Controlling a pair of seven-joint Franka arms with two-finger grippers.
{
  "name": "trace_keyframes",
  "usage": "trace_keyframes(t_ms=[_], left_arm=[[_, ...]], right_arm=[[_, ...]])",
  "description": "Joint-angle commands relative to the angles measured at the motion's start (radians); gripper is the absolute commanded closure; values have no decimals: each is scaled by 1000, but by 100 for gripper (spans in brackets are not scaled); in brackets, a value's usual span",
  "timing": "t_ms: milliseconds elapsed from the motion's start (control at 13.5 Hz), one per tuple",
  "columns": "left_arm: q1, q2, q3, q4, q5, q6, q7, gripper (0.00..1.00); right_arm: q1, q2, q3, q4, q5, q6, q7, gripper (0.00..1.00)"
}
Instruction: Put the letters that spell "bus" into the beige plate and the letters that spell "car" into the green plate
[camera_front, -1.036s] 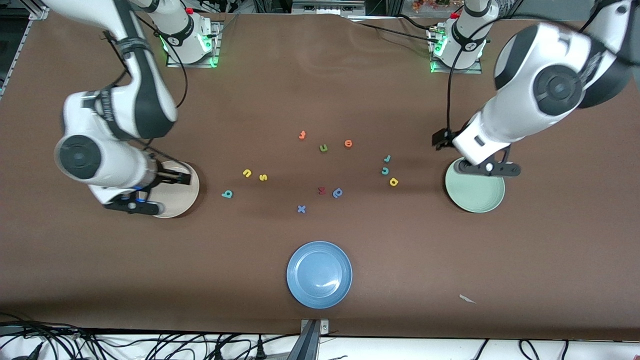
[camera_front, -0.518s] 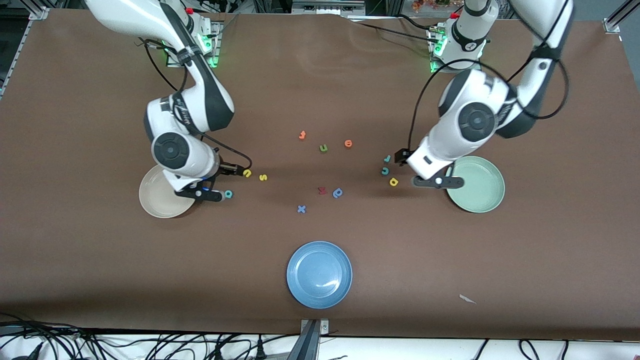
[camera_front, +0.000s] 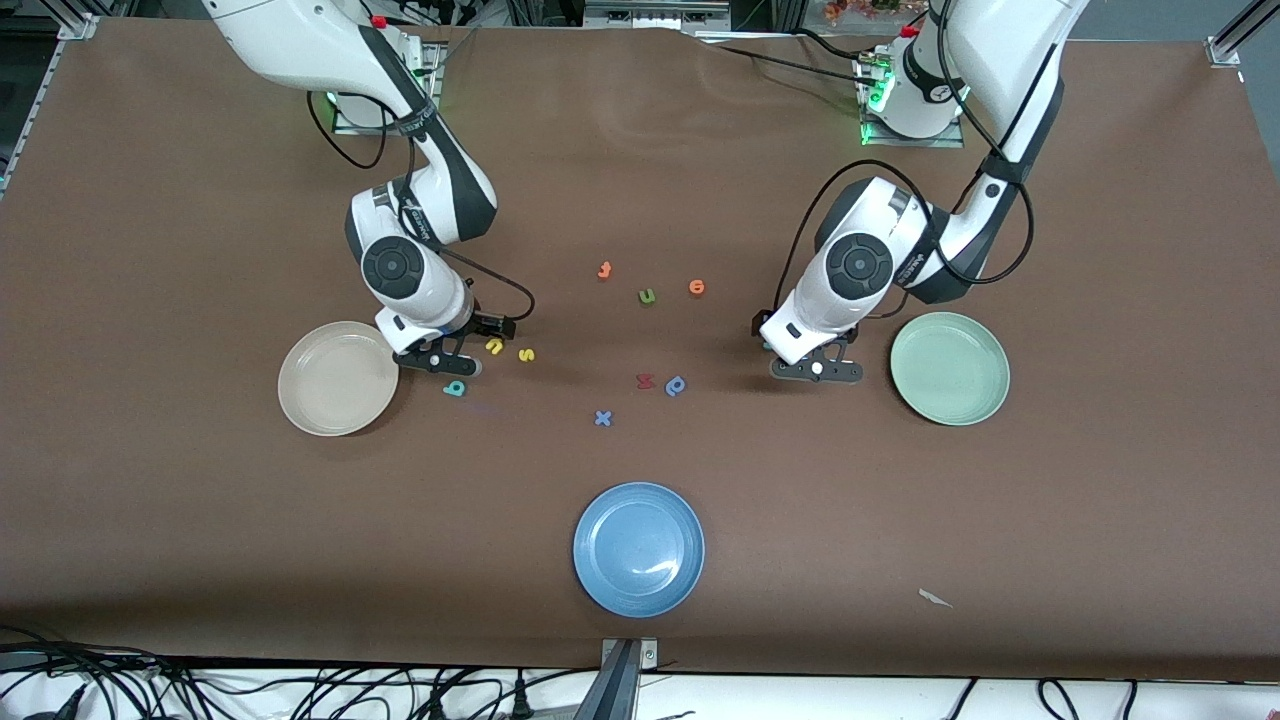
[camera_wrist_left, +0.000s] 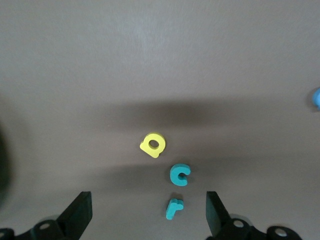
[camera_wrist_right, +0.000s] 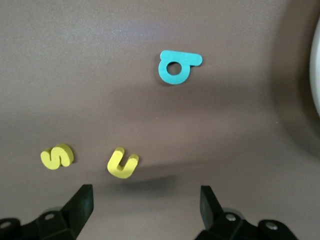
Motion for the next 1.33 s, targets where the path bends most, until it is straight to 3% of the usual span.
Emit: trace_keyframes(t_ms=[0, 296, 666, 888, 1036, 1258], left_arm=[[0, -31, 3, -102, 28, 69, -7, 0], [-2, -59, -9, -189, 28, 75, 1, 0], [-34, -22, -14, -183, 9, 125, -34, 0], [-57, 1, -14, -186, 20, 163, -51, 0], [-57, 13, -14, -188, 23, 170, -51, 0], [-57, 24, -14, -180, 25, 170, -50, 25]], right_arm=[[-1, -7, 3, -20, 10, 57, 12, 12], [18, 27, 5, -18, 10, 97, 14, 16], [36, 45, 3, -12, 7, 117, 48, 17], [35, 47, 1, -4, 1, 117, 45, 28], [35, 48, 1, -4, -2, 118, 46, 28], [33, 51, -3, -3, -5, 149, 42, 31]])
